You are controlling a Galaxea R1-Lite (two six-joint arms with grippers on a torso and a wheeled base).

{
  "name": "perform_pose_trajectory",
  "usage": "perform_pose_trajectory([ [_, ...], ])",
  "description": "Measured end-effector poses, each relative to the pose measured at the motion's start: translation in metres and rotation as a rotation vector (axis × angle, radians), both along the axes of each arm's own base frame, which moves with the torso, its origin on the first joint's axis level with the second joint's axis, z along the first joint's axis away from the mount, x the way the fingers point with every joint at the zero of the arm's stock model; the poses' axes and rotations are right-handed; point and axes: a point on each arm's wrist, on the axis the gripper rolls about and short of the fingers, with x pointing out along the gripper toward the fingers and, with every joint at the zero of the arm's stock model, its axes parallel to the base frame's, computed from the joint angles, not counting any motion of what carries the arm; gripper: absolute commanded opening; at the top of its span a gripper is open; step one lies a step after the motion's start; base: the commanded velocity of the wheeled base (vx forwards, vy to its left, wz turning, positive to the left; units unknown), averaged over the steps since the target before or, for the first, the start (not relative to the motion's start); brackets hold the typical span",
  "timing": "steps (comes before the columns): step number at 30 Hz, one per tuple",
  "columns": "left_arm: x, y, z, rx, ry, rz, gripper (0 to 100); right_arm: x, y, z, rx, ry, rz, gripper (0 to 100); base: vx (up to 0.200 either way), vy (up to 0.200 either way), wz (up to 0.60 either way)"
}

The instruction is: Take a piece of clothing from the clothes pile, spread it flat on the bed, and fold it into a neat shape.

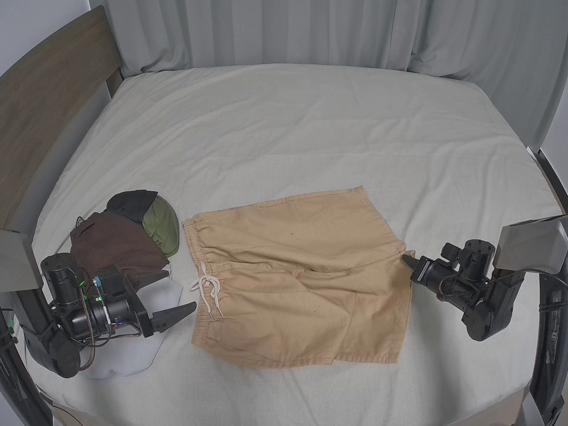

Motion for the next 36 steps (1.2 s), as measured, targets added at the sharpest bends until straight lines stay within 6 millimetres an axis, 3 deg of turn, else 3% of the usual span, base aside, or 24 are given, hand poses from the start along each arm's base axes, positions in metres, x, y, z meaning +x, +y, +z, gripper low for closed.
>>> perform_pose_trajectory([
  [15, 0.001, 0.000, -0.002, -0.001, 0.010, -0.001, 100, 0.013, 0.008, -0.007, -0.009, -0.024, -0.032, 0, 0.000, 0.000, 0.00],
  [16, 0.001, 0.000, -0.002, -0.001, 0.010, 0.000, 100, 0.013, 0.008, -0.007, -0.009, -0.024, -0.032, 100, 0.000, 0.000, 0.00],
  [25, 0.002, 0.001, -0.005, -0.003, 0.021, 0.002, 100, 0.004, 0.006, -0.007, -0.064, -0.020, -0.018, 100, 0.000, 0.000, 0.00],
  [36, 0.004, 0.003, -0.007, -0.003, 0.025, 0.011, 100, -0.043, -0.005, -0.003, -0.206, 0.037, 0.145, 100, 0.000, 0.000, 0.00],
])
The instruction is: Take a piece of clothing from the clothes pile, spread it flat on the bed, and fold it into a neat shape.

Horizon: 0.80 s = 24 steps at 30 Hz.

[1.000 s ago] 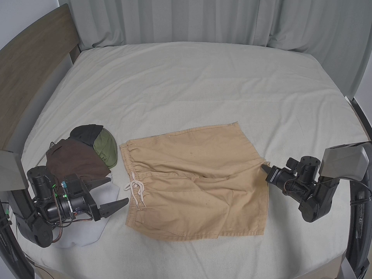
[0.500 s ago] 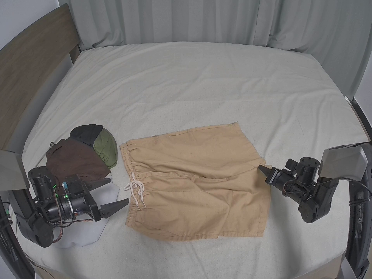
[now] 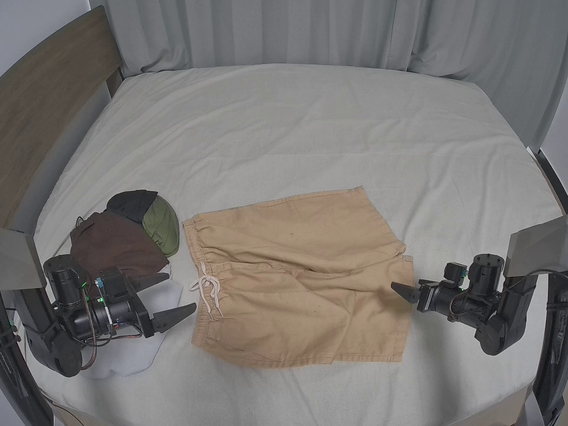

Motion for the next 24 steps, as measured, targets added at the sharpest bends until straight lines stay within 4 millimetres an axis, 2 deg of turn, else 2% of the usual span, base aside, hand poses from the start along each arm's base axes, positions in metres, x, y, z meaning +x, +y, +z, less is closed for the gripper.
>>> perform_pose_trajectory([
  [12, -0.001, 0.000, 0.000, 0.001, 0.003, 0.000, 100, -0.040, -0.006, -0.010, -0.026, 0.120, 0.146, 100, 0.000, 0.000, 0.00],
  [24, -0.002, 0.000, -0.001, 0.001, 0.006, 0.001, 100, -0.057, -0.004, -0.027, -0.024, 0.225, 0.208, 100, 0.000, 0.000, 0.00],
])
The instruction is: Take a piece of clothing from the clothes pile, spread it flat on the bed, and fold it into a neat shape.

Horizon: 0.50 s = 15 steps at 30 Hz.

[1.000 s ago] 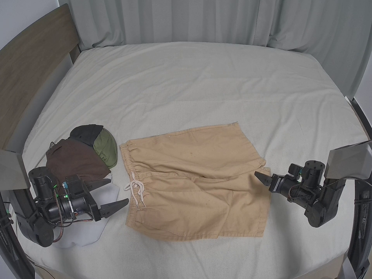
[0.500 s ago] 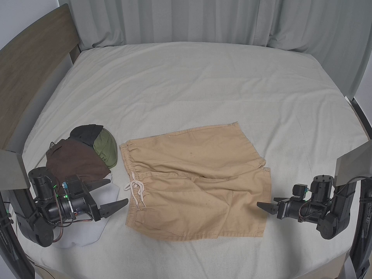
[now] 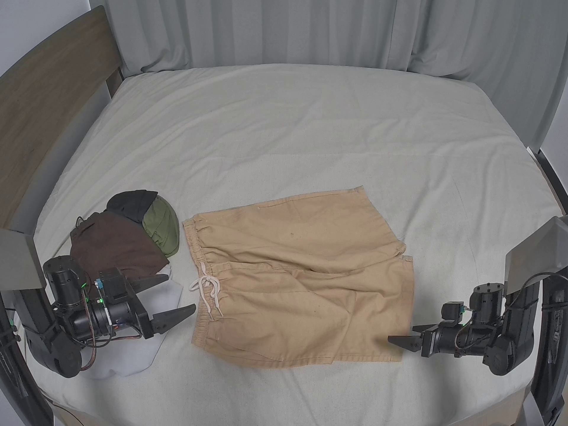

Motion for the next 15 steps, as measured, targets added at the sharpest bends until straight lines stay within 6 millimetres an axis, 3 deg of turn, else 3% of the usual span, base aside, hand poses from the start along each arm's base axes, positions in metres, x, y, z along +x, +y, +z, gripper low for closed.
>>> perform_pose_trajectory([
  [15, 0.000, 0.000, 0.000, 0.000, 0.000, 0.000, 100, -0.007, 0.007, -0.018, 0.026, 0.086, 0.075, 100, 0.000, 0.000, 0.00],
])
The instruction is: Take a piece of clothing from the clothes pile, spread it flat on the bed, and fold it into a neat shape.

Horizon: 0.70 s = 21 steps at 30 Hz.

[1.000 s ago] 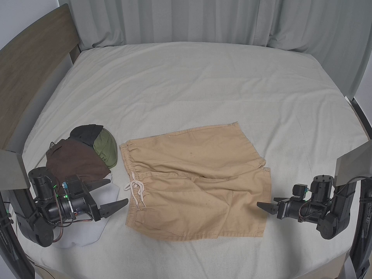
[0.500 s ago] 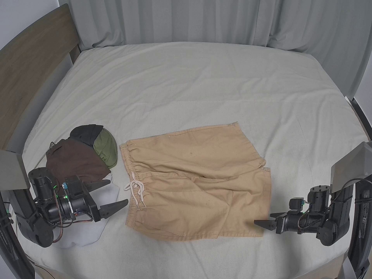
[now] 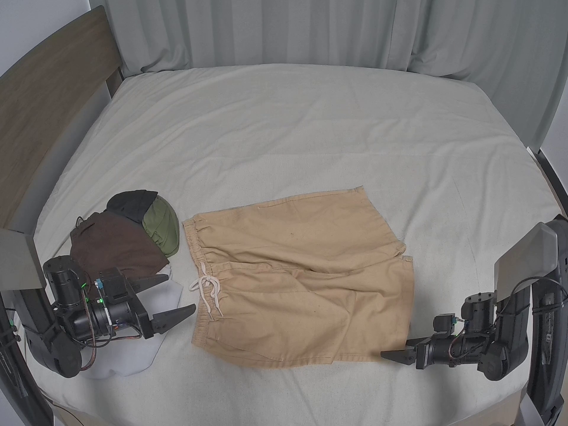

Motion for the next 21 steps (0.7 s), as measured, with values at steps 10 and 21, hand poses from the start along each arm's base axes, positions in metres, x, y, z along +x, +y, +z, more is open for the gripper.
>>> perform_pose_trajectory([
  [10, 0.0002, 0.0000, -0.0003, 0.000, 0.001, 0.000, 100, 0.0001, 0.0026, -0.0047, -0.001, 0.013, 0.011, 0, 0.000, 0.000, 0.00],
  [21, 0.0001, 0.0000, -0.0004, 0.000, 0.002, 0.000, 100, 0.0013, 0.0021, -0.0076, -0.006, 0.014, 0.010, 0, 0.000, 0.000, 0.00],
])
